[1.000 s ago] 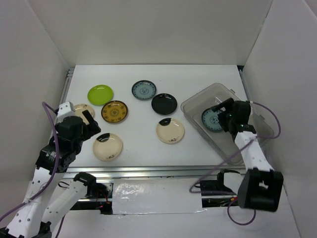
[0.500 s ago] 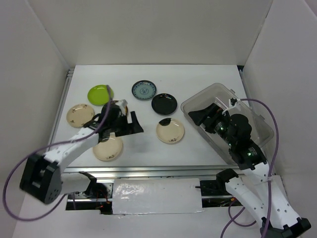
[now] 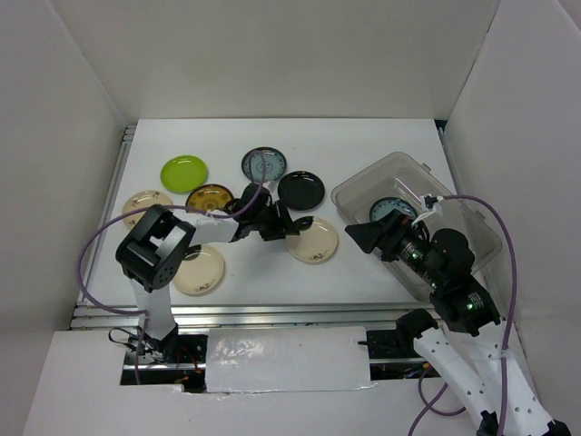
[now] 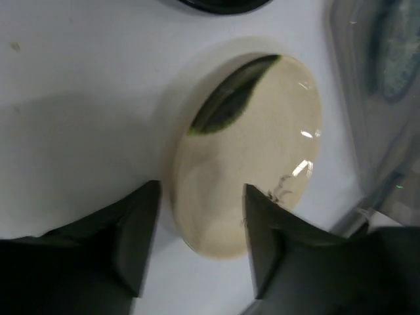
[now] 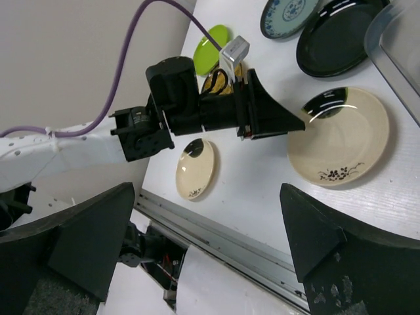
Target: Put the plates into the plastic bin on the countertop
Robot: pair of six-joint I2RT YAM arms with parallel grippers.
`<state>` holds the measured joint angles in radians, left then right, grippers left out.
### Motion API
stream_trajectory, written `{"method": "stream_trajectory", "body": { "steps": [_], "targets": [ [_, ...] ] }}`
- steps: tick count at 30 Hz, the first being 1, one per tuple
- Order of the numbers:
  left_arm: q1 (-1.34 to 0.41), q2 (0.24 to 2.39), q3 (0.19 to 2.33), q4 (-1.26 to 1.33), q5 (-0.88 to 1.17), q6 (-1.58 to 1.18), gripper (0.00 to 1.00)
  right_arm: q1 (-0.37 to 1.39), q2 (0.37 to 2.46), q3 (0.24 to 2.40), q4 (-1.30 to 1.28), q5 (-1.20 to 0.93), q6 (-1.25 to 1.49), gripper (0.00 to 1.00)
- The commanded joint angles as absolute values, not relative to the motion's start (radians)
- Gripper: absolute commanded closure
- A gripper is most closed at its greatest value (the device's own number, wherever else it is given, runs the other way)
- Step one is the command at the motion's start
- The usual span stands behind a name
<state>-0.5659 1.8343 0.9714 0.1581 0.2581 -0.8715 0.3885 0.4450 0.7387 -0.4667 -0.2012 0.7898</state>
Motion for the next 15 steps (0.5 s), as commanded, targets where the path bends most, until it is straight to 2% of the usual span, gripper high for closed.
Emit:
{"method": "stream_trajectory", "body": {
  "steps": [1, 3, 4, 5, 7, 11, 12, 15],
  "targets": [
    [-0.574, 1.951, 0.983, 0.138, 0.192, -0.899, 0.39, 0.391, 0.43, 0.718, -0.483, -0.218, 0.773, 0.0],
    [-0.575, 1.976, 0.989, 0.137, 0.189, -0.91, 0.59, 0.388, 0.425, 0.713, -0.486, -0.218, 0.772, 0.0],
    [-0.575, 1.976, 0.985, 0.133, 0.175, -0.914, 0.76, 0.388, 0.425, 0.713, -0.489, -0.216, 0.769, 0.0],
    [-0.577, 1.97, 0.974, 0.127, 0.161, -0.92, 0.87, 0.388, 0.423, 0.713, -0.491, -0.212, 0.769, 0.0],
    [-0.578, 1.909, 0.942, 0.1, 0.097, -0.928, 1.0, 0.387, 0.422, 0.707, -0.495, -0.206, 0.761, 0.0],
    [-0.62, 1.668, 0.832, 0.02, -0.069, -0.951, 1.0, 0.38, 0.449, 0.632, -0.437, -0.212, 0.741, 0.0],
    [-0.627, 1.543, 0.786, 0.006, -0.087, -0.94, 1.0, 0.379, 0.462, 0.615, -0.42, -0.215, 0.735, 0.0],
    [-0.646, 1.34, 0.738, -0.032, -0.023, -0.881, 1.0, 0.379, 0.505, 0.552, -0.342, -0.253, 0.715, 0.0]
  ]
}}
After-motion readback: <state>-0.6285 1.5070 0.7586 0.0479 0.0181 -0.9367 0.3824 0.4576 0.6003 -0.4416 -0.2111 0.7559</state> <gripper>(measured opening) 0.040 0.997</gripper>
